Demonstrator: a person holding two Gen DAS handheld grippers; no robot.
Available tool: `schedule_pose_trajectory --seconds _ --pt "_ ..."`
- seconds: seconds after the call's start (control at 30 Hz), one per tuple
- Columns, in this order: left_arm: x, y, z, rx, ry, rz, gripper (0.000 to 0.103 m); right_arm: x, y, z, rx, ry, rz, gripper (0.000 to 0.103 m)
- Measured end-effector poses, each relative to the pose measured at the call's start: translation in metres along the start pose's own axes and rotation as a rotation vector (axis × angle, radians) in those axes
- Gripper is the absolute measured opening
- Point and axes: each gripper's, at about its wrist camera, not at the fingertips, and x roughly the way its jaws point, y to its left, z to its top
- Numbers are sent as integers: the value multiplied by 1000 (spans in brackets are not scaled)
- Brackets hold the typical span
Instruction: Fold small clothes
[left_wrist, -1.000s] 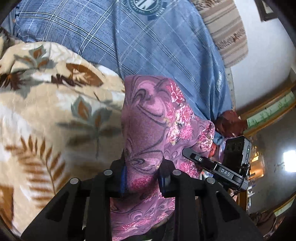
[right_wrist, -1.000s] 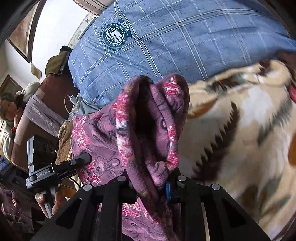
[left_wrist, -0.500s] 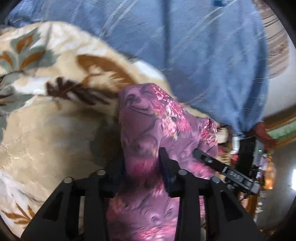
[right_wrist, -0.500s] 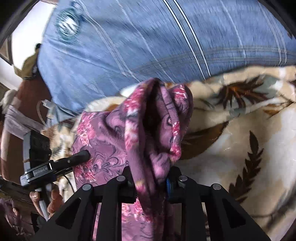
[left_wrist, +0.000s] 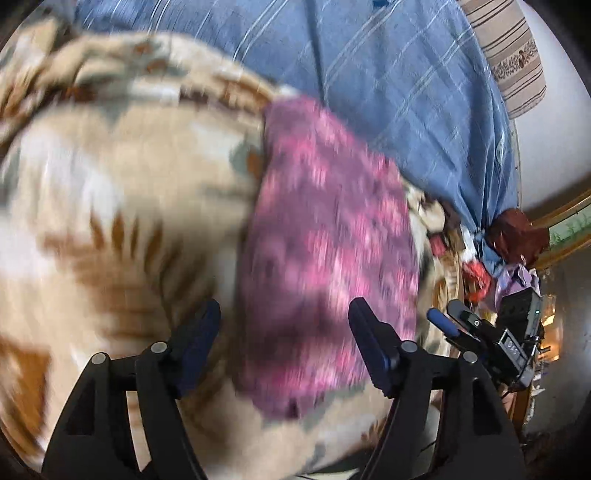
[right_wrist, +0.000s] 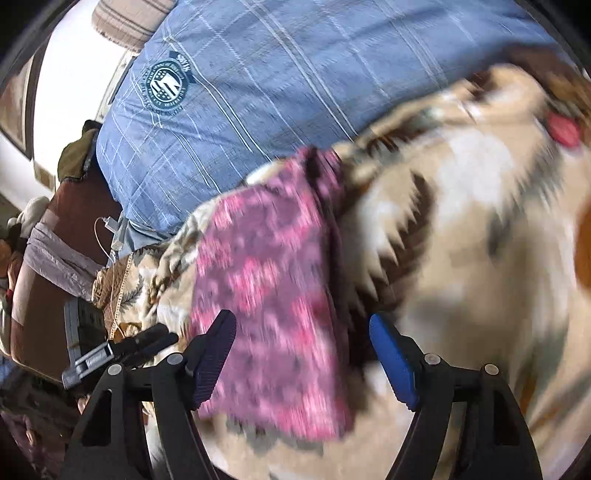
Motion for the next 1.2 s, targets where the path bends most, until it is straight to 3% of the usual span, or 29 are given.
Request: schedule_pose_trajectory --seconds 0.1,0.13,0.2,0.27,0.3,0.33,0.37,0.4,0.53,0.6,0.67,0.77,0.9,0.97,1.03,1.07,1.2 --pt "10 8 -20 -45 21 -11 72 9 -12 -26 52 34 31 67" --pt "13 10 -24 -55 26 -38 72 17 -17 -32 73 56 40 59" --pt "17 14 -30 -79 10 -61 69 26 -23 -39 81 73 14 52" --pt "19 16 -33 -102 1 -74 47 32 -31 -46 108 91 23 42" --pt "19 17 -34 -110 -5 -86 25 35 -32 -47 113 97 45 37" --pt "18 18 -33 -124 -10 -89 16 37 -32 -49 116 109 55 19" --pt "16 19 -34 -131 -15 -93 13 36 -33 -49 123 114 59 9" --pt "10 19 -34 -134 -31 -112 8 33 -33 -49 130 108 70 9" --pt "-8 20 -36 -125 -78 -142 7 13 -23 -52 102 73 99 8" --pt "0 24 -36 -121 -66 -109 6 19 -23 -56 91 87 83 8" --pt "9 35 -39 -159 -52 -122 6 29 -28 -60 95 101 58 8" --pt "12 42 -43 -169 -62 -129 7 39 -42 -63 139 106 89 8" --pt "13 34 -47 -120 -69 -62 9 39 -42 -63 123 98 88 8" --pt "13 29 -47 -105 -72 -10 19 37 -35 -63 103 94 55 9" --pt "10 25 -50 -101 -77 47 29 33 -27 -63 90 87 17 17" --pt "5 25 -52 -99 -77 58 31 29 -22 -64 81 86 0 30" --pt "-24 7 -69 -14 -48 128 50 1 -4 -72 66 85 -66 56"
